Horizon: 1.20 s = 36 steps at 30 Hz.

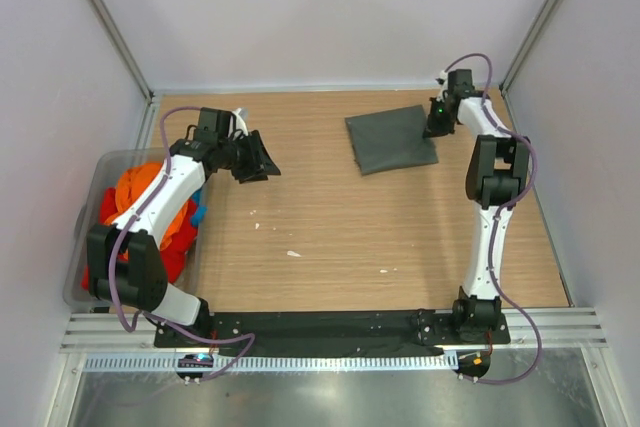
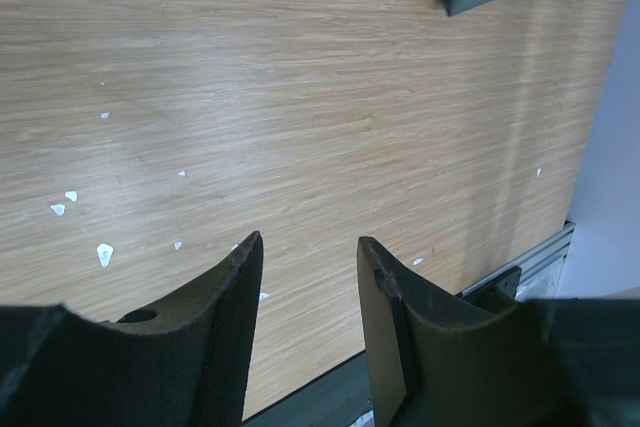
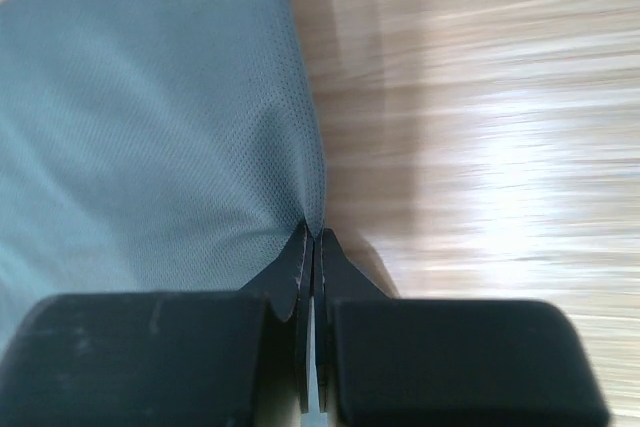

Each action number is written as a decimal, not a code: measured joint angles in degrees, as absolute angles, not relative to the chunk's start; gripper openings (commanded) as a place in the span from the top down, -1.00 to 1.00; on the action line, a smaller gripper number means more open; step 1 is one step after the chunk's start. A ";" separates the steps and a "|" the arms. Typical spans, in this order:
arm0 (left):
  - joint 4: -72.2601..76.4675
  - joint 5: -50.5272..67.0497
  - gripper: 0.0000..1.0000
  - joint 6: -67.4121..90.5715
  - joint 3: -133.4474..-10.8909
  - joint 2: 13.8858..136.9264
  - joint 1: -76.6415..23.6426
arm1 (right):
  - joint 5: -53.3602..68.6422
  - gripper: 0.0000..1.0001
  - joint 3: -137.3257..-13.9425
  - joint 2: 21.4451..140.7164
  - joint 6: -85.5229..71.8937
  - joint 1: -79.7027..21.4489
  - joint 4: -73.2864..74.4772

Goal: Fold and stack the t-shirts
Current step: Neatly place the folded tshirt to the corner

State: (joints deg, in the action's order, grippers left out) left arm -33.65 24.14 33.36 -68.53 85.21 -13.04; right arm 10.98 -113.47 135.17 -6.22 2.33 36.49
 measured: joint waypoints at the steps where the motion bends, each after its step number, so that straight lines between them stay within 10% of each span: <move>1: -33.67 24.16 0.12 33.36 -68.53 85.21 -13.04 | 10.46 0.97 -114.34 135.81 -6.22 3.57 36.53; 36: -32.80 25.56 0.12 34.02 -68.53 85.21 -13.04 | -1.17 0.97 -134.04 147.50 -6.20 18.37 34.02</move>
